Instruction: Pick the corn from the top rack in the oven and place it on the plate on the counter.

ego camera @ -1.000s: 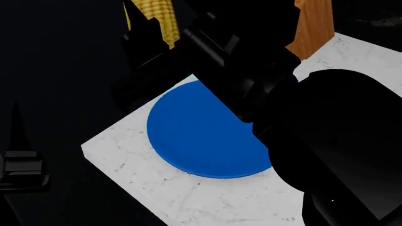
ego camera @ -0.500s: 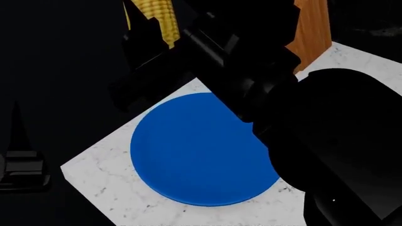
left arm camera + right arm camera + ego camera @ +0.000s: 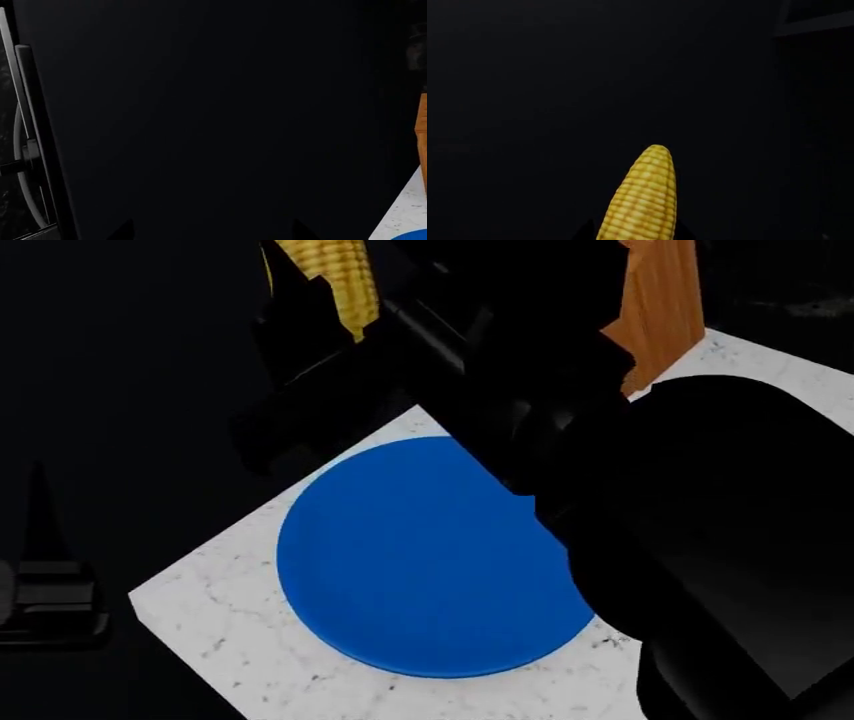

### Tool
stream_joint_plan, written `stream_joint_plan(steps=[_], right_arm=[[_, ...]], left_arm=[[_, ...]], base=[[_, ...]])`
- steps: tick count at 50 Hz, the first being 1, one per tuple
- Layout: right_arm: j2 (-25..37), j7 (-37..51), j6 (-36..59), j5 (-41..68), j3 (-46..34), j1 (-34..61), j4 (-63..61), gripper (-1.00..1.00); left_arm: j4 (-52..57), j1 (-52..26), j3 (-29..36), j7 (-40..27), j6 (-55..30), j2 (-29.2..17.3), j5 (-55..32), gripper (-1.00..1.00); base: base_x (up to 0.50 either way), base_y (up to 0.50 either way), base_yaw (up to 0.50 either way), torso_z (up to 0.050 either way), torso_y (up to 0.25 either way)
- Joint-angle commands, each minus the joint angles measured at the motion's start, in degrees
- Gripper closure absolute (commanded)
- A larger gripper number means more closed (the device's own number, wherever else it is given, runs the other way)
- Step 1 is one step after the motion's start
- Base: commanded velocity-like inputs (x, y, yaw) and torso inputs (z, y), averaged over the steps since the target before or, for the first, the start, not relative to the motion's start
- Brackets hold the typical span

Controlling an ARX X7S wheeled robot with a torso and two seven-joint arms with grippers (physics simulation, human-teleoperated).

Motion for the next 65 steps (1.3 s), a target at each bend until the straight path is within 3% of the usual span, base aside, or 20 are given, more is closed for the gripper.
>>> stream_joint_plan(steps=[1,8,12,18,20,26,39,65], right_arm=[[-2.88,1.39,6.80,-2.67,1.22,3.33,0.69,1.00],[2.83,30.72,7.56,32.27,1.15,8.24,13.43,1.00],[4.39,37.32,7.38,40.14,-0.67,9.91,17.37,1.00],[5.62,38.67,5.43,42.35,-2.43,10.13,17.76,1.00],[7.17,52.91,7.08,58.51,-5.61,13.14,25.57,1.00],[9.74,59.92,4.95,68.80,-10.80,14.61,30.24,1.00],[11.90,58.34,4.53,69.86,-16.37,15.92,37.45,1.00],[11.08,29.91,-0.47,45.08,-28.82,18.10,51.77,1.00]], left_arm=[[0.04,0.06,0.29,0.16,0.33,0.11,-0.02,-1.00],[0.05,0.11,0.15,-0.39,0.73,0.12,-0.94,-1.00],[0.04,-0.01,0.59,-0.53,0.49,0.11,-0.96,-1.00],[0.04,-0.03,0.61,-0.54,0.47,0.11,-0.95,-1.00],[0.05,-0.70,1.34,-0.78,-0.18,0.12,-0.76,-1.00],[0.05,-1.51,2.37,-1.43,-1.19,0.12,-0.96,-1.00],[0.04,1.38,0.44,-1.87,2.17,0.11,-2.73,-1.00],[0.04,0.26,1.39,-2.17,0.18,0.10,-2.02,-1.00]], base=[[0.00,0.00,0.00,0.000,0.000],[0.00,0.00,0.00,0.000,0.000],[0.00,0.00,0.00,0.000,0.000],[0.00,0.00,0.00,0.000,0.000],[0.00,0.00,0.00,0.000,0.000],[0.00,0.00,0.00,0.000,0.000],[0.00,0.00,0.00,0.000,0.000],[0.00,0.00,0.00,0.000,0.000]])
